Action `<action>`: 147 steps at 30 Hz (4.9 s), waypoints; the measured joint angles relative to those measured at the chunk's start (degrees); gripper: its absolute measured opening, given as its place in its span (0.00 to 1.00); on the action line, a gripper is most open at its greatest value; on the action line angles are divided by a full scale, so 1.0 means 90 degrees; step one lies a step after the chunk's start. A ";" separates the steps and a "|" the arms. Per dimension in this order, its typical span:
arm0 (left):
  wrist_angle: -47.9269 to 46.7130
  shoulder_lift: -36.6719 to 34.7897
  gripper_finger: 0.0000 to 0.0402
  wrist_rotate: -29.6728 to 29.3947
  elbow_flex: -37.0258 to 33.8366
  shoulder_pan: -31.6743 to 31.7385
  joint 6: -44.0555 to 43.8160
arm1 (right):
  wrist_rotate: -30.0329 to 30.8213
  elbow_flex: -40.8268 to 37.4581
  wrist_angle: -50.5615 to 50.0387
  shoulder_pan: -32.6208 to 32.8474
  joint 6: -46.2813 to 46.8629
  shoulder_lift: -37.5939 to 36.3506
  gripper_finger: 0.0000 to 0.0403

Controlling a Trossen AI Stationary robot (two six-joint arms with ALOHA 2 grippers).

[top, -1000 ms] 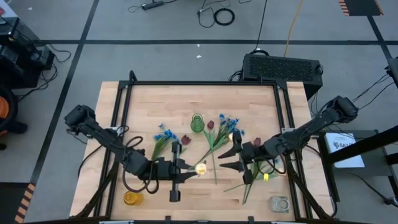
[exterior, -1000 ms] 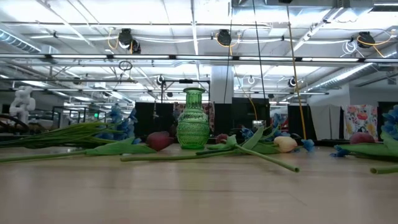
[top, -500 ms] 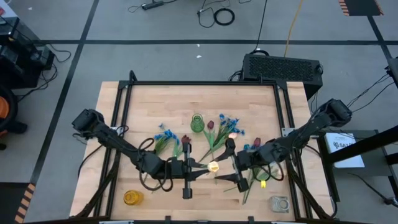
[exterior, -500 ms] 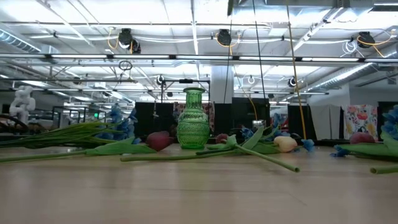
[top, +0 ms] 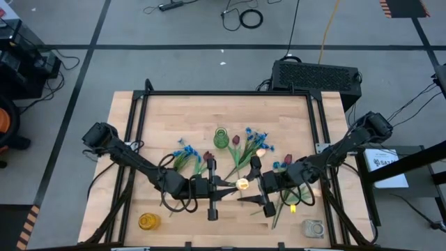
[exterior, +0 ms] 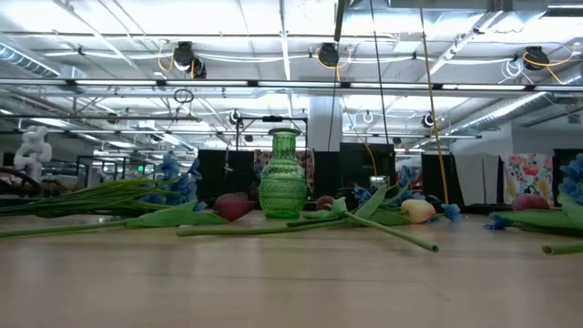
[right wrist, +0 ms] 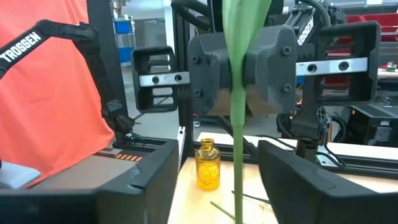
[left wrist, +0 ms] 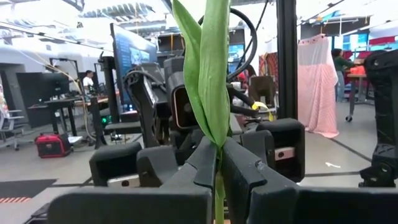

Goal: Sort flowers into vase by color
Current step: Put the middle left yellow flower into the transparent vase

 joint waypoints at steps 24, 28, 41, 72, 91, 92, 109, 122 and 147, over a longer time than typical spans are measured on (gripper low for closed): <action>-0.0347 -0.0008 0.06 0.0017 0.0000 -0.0069 0.0005 | -0.0006 0.0000 -0.0274 -0.0007 -0.0243 -0.0108 0.02; -0.0669 -0.0266 0.21 -0.0023 0.0001 -0.0205 -0.0005 | -0.0032 0.0000 -0.0941 0.0063 0.0066 -0.0533 0.01; -0.2642 -0.0961 0.59 -0.0889 0.0006 -0.0880 -0.0330 | 0.1775 0.0000 -0.3343 0.1770 0.0920 -0.3089 0.00; -0.2973 -0.0886 0.60 -0.1032 0.0001 -0.1010 -0.1962 | 0.0470 -0.0005 -0.6008 0.3820 0.1554 -0.4312 0.00; -0.1544 -0.0104 0.60 -0.1042 0.0000 -0.1178 -0.2793 | 0.2026 -0.0003 -0.6018 0.4816 0.3162 -0.3674 0.00; -0.1429 -0.0078 0.60 -0.1043 0.0000 -0.1178 -0.2789 | 0.2122 -0.0005 -0.6015 0.4886 0.3323 -0.3600 0.00; -0.1047 0.0032 0.60 -0.1224 0.0000 -0.1219 -0.2786 | 0.4676 -0.0005 -0.5684 0.6000 0.4198 -0.3053 0.00; -0.1078 0.0029 0.60 -0.1226 0.0000 -0.1219 -0.2613 | 0.4893 -0.0005 -0.5742 0.6139 0.4639 -0.2406 0.00; -0.1073 0.0029 0.60 -0.1226 0.0002 -0.1219 -0.2625 | 0.4969 -0.0005 -0.6459 0.6139 0.5651 -0.1623 0.13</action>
